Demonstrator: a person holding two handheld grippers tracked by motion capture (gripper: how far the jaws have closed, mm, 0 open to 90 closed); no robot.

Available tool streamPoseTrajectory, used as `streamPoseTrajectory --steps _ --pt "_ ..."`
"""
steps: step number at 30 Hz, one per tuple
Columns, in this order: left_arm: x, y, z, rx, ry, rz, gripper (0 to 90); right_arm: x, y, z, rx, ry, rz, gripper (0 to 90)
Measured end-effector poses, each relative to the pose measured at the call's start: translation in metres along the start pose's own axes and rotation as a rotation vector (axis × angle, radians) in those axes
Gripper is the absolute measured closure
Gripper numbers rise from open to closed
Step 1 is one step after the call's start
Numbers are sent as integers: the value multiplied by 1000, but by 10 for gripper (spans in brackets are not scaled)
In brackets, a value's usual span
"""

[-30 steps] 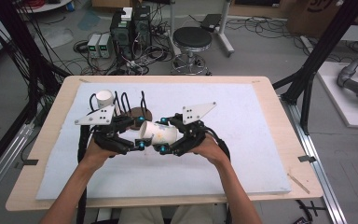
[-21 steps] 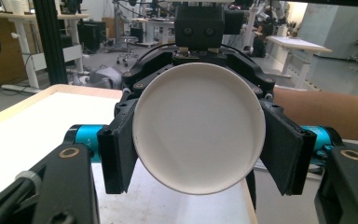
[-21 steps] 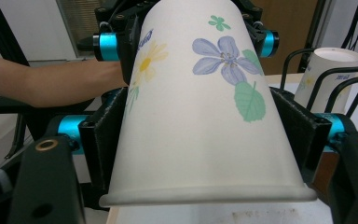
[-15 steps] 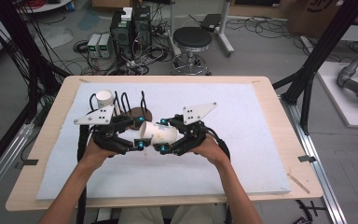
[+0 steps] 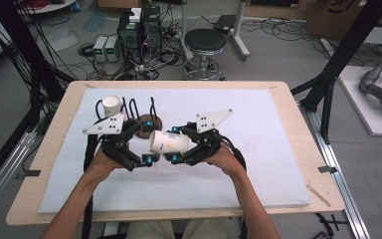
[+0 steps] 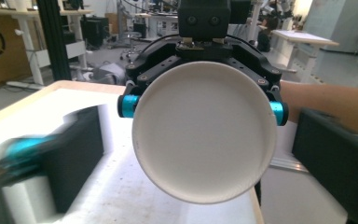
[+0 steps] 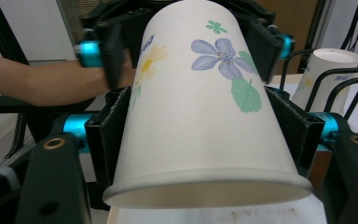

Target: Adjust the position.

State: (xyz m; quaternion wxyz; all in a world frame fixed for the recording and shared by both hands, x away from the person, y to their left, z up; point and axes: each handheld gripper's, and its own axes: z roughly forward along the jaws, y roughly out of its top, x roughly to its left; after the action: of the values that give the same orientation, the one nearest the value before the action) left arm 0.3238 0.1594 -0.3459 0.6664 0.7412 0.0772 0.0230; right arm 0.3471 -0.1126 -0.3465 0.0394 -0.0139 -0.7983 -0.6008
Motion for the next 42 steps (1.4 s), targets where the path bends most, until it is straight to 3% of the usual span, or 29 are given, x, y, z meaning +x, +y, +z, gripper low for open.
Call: streamPoseTrajectory --steps 1,3,16,22,30,42 --pt "0 0 0 -5 13 7 17 0 0 0 1 0 1 299" --pt "0 -1 -1 -17 -9 6 17 0 0 0 3 1 -1 300" --pt "-1 -2 -9 1 12 5 17 1 0 -5 5 -6 4 300" --pt "0 -4 -16 37 26 -3 17 1 0 -6 11 -8 5 300" --pt "0 -6 -27 48 44 -10 17 2 -1 -10 16 -19 5 300" --pt "1 -1 -38 136 69 -2 17 3 2 -16 38 -33 3 307"
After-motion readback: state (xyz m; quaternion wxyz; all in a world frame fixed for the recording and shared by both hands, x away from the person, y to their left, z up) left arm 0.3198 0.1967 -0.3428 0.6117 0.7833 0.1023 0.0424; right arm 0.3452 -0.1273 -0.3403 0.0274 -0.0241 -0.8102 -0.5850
